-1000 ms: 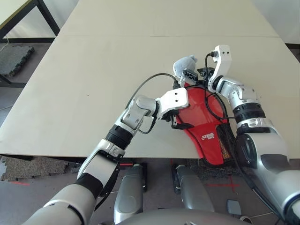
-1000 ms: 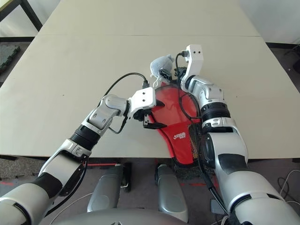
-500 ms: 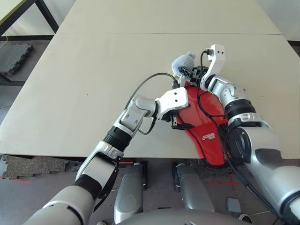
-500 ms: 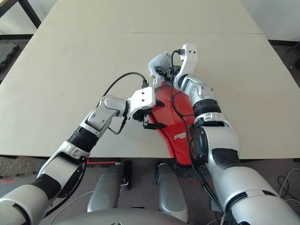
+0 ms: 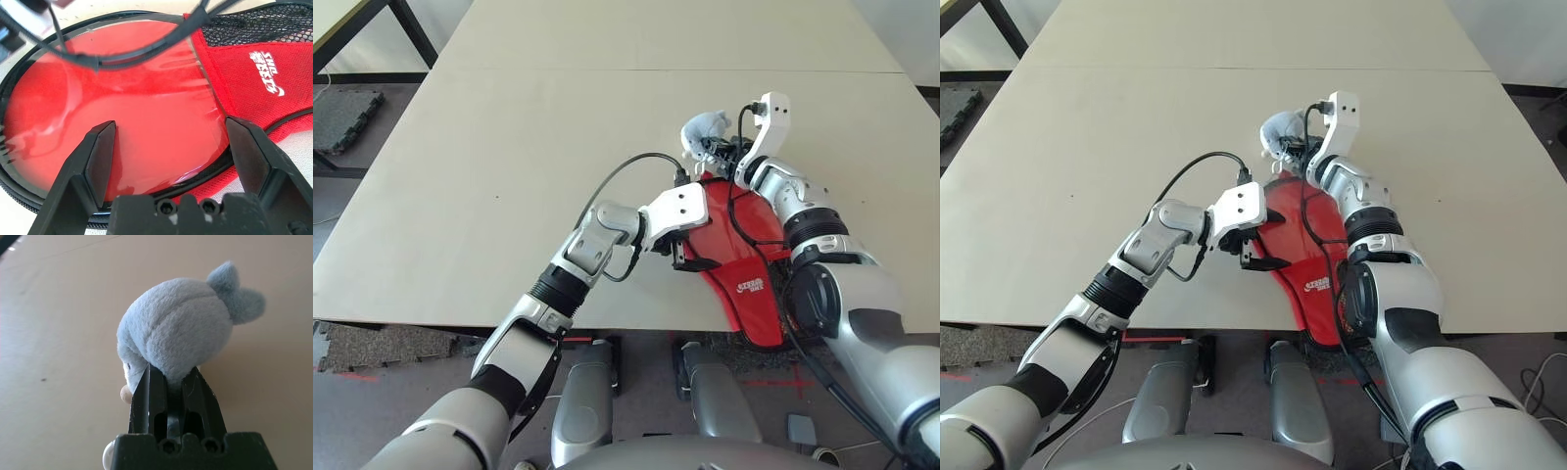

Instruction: Store the ping-pong paddle in its case and zip it.

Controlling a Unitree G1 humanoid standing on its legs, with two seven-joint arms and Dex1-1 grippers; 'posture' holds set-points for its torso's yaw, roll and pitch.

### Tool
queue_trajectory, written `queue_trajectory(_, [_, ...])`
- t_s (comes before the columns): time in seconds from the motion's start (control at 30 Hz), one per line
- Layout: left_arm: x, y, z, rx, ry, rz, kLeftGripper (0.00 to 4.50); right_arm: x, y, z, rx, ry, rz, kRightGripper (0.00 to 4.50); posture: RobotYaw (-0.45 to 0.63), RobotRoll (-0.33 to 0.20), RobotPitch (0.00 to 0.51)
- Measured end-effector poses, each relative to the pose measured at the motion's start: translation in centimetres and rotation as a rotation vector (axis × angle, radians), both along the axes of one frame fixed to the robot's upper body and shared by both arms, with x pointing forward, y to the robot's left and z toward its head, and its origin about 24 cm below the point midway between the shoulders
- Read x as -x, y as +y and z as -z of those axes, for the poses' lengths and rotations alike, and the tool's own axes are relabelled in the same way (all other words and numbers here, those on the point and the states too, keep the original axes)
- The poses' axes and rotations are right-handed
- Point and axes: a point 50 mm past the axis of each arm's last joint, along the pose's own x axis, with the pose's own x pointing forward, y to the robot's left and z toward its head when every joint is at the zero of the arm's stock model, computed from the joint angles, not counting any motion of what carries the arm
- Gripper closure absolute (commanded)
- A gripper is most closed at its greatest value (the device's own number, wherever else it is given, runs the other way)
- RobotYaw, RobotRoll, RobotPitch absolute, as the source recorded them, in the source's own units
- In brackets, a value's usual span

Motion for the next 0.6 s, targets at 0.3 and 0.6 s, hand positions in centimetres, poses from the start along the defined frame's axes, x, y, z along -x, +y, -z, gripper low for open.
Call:
queue_trajectory(0.3, [0.1,-0.2,0.1,0.003,0.002,0.008,0.00,0.3,-3.7,-1.1,0.069,-0.031,0.055,4.48,0.05,0.000,0.229])
queue_trajectory(0.6, [0.2,-0.5,0.1,0.006,0.000,0.017,0.00,1.4,-7.0,-0.8,0.137,-0.021,0.075,4.48,0.02,0.000,0.230])
